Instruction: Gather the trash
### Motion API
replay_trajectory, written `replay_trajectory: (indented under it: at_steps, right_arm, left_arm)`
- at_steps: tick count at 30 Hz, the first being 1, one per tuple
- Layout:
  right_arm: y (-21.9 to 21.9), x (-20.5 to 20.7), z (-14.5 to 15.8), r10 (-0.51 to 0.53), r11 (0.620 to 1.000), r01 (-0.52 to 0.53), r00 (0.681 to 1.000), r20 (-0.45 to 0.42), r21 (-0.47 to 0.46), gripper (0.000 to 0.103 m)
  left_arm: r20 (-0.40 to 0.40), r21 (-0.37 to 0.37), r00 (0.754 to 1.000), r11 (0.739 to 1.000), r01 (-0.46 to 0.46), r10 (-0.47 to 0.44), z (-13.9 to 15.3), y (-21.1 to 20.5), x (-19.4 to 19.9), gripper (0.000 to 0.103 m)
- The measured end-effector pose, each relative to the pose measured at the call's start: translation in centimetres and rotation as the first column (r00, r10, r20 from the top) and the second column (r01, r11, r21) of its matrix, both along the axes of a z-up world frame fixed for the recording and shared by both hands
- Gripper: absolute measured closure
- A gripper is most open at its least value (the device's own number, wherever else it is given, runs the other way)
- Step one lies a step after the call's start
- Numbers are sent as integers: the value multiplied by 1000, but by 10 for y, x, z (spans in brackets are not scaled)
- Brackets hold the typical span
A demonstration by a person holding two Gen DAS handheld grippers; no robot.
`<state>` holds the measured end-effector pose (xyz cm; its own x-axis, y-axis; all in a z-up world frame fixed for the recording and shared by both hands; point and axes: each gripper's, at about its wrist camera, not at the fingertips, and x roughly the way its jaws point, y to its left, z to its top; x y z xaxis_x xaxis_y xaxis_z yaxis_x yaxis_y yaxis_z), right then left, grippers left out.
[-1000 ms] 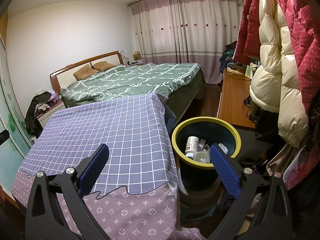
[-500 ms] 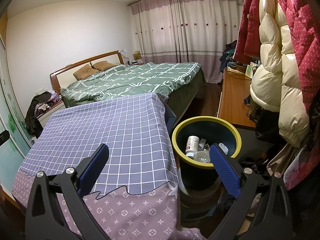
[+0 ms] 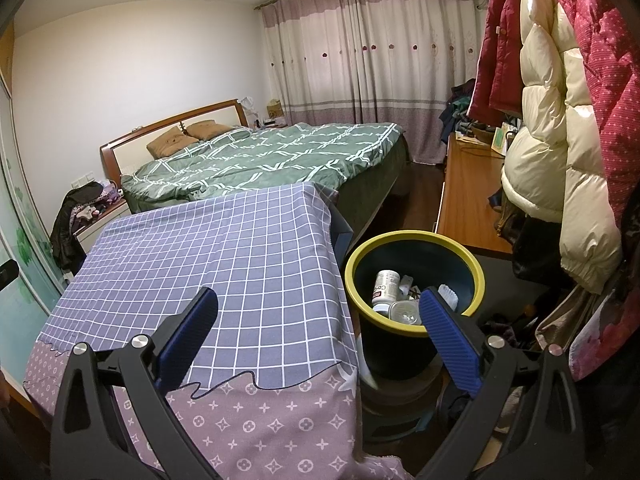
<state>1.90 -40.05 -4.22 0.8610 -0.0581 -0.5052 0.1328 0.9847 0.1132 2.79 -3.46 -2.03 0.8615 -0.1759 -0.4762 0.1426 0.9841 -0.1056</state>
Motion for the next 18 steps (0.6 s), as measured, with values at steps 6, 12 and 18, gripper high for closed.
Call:
replay_trajectory:
  at_steps: [6, 12, 18]
  right_arm:
    - [2, 0, -1, 1, 1000, -1, 1000, -3, 1, 7]
    - [6, -2, -4, 4, 1000, -4, 1000, -5, 4, 7]
    - [13, 6, -4, 32, 999, -32, 999, -13, 12, 7]
  left_arm:
    - [-2, 4, 1000, 1000, 0, 0, 1, 0, 1, 5]
    - [0, -14, 1000, 1000, 15, -15, -2, 3, 5, 5]
    - [-44, -11, 999, 1000, 13, -13, -2, 7, 26, 5]
